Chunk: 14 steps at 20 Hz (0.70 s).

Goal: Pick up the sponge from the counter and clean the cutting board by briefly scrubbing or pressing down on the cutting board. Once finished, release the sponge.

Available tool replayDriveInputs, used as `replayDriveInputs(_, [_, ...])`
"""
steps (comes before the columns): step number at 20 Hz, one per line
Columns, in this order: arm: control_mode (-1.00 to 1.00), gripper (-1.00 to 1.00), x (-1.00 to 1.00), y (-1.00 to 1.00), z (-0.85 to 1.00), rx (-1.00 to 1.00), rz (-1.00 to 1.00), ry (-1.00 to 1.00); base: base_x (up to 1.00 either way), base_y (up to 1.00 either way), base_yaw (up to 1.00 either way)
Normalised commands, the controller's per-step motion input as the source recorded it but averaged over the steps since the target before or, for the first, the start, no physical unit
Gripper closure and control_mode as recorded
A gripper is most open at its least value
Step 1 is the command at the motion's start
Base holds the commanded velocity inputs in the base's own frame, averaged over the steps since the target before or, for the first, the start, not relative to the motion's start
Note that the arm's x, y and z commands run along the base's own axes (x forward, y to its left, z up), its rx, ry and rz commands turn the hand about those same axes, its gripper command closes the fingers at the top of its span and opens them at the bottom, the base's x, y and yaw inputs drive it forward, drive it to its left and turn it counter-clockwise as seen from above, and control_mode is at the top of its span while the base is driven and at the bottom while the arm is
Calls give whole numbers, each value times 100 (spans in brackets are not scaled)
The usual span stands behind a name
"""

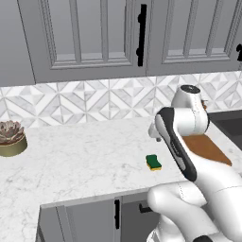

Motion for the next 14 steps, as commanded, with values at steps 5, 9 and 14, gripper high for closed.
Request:
replayDriveInputs(5, [-100, -100, -5, -3, -7, 1, -1, -1, 0, 0, 0])
replayDriveInputs(9, [-100, -100, 0, 0, -61, 0, -2, 1, 0, 0, 0])
replayDriveInputs(14, [-100, -100, 24, 0, -51, 0, -7, 0, 0, 0, 0])
